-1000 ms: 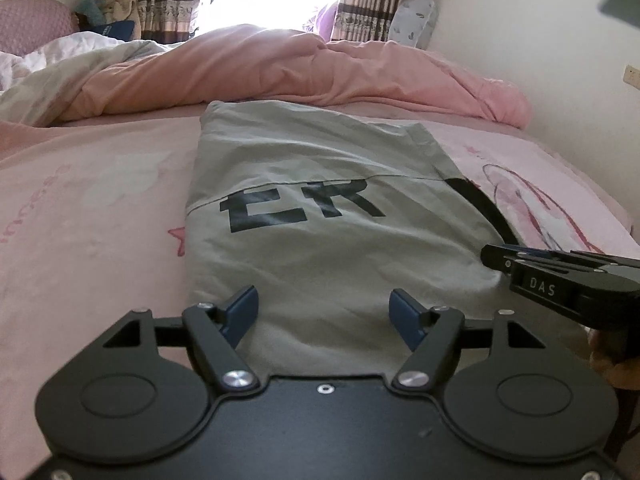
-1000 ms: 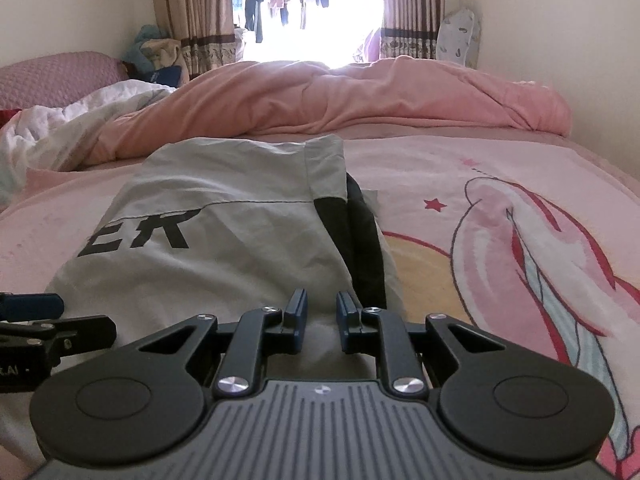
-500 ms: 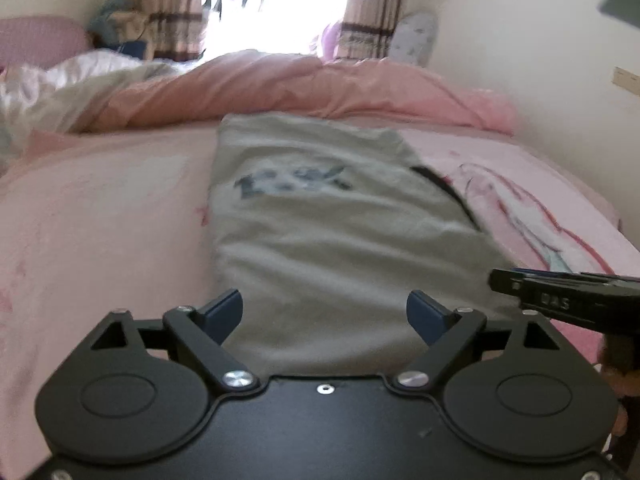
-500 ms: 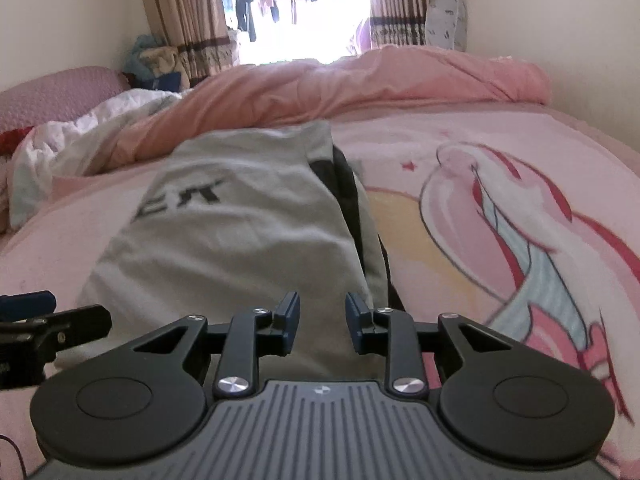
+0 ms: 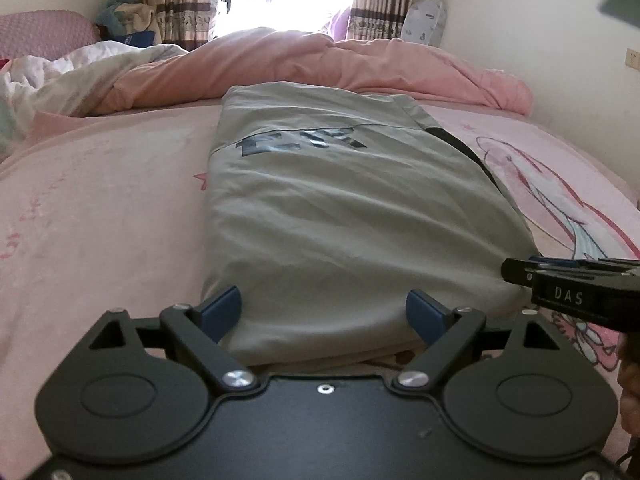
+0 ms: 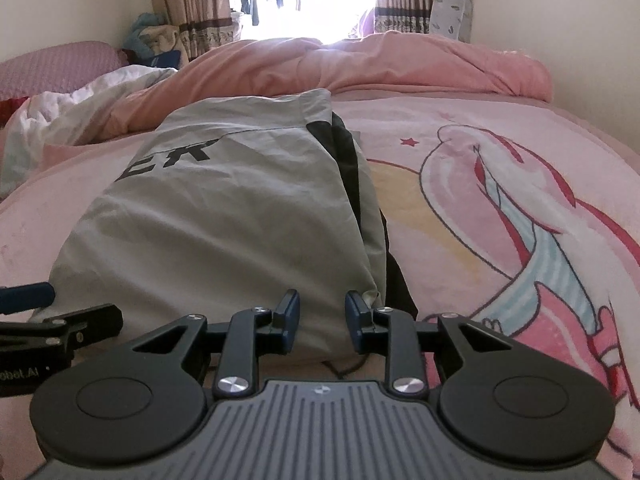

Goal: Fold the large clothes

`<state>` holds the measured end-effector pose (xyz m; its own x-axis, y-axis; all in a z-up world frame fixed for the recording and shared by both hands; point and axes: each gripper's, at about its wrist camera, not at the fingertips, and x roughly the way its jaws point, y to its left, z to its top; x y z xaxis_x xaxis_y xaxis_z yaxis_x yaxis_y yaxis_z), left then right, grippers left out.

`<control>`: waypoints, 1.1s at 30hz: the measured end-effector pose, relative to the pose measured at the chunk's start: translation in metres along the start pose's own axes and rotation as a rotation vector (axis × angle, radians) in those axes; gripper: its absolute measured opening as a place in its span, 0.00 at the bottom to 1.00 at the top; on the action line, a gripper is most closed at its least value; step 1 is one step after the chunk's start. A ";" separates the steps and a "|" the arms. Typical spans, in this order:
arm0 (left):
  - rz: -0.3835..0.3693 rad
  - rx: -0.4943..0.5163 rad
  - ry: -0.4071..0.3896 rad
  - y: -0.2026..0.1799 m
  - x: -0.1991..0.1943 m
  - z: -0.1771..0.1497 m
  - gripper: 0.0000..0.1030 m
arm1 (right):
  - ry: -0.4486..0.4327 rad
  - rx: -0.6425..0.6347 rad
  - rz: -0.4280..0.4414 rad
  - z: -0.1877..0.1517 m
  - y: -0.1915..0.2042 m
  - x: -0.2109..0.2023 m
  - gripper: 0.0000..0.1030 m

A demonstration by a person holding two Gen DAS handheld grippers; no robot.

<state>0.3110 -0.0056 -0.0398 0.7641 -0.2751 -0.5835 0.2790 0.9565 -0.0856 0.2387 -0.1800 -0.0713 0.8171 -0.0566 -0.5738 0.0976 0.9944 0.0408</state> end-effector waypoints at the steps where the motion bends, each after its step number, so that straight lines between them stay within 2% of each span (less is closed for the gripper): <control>1: 0.001 0.000 0.001 0.000 0.000 0.000 0.87 | 0.001 -0.001 0.000 0.000 0.000 0.000 0.31; 4: 0.000 0.003 0.002 0.000 -0.002 0.000 0.87 | 0.008 0.005 0.001 0.002 -0.001 -0.001 0.31; 7: -0.001 -0.041 -0.009 0.002 -0.012 0.003 0.86 | 0.007 0.018 0.011 0.004 -0.003 -0.008 0.32; 10: 0.034 -0.096 -0.052 0.007 -0.027 0.006 0.86 | -0.034 0.064 0.047 0.011 -0.011 -0.027 0.37; 12: 0.037 -0.105 -0.057 0.011 -0.029 0.008 0.85 | -0.054 0.057 0.028 0.015 -0.013 -0.032 0.38; 14: 0.022 -0.126 -0.029 0.016 -0.023 0.007 0.83 | -0.052 0.041 0.008 0.016 -0.013 -0.027 0.38; 16: 0.024 -0.133 0.003 0.017 -0.014 0.004 0.82 | -0.014 0.046 -0.006 0.013 -0.014 -0.015 0.38; 19: 0.046 -0.095 -0.003 0.014 -0.012 0.002 0.82 | 0.021 0.047 -0.037 0.005 -0.018 0.002 0.38; 22: 0.047 -0.095 0.000 0.016 -0.009 0.003 0.82 | 0.007 0.081 -0.019 0.000 -0.025 0.005 0.38; 28: 0.038 -0.148 0.042 0.026 -0.010 0.005 0.82 | -0.002 0.052 -0.013 0.004 -0.025 -0.008 0.38; 31: 0.018 -0.160 0.024 0.025 -0.037 0.009 0.91 | -0.058 0.054 -0.021 0.010 -0.025 -0.040 0.39; 32: 0.016 -0.155 0.010 0.023 -0.051 0.010 0.99 | -0.071 0.054 -0.014 0.011 -0.024 -0.053 0.45; 33: 0.018 -0.147 -0.007 0.021 -0.063 0.010 1.00 | -0.082 0.053 -0.007 0.013 -0.023 -0.064 0.54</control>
<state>0.2748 0.0310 0.0034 0.7723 -0.2583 -0.5804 0.1780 0.9650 -0.1927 0.1910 -0.2007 -0.0251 0.8597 -0.0724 -0.5056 0.1314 0.9879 0.0821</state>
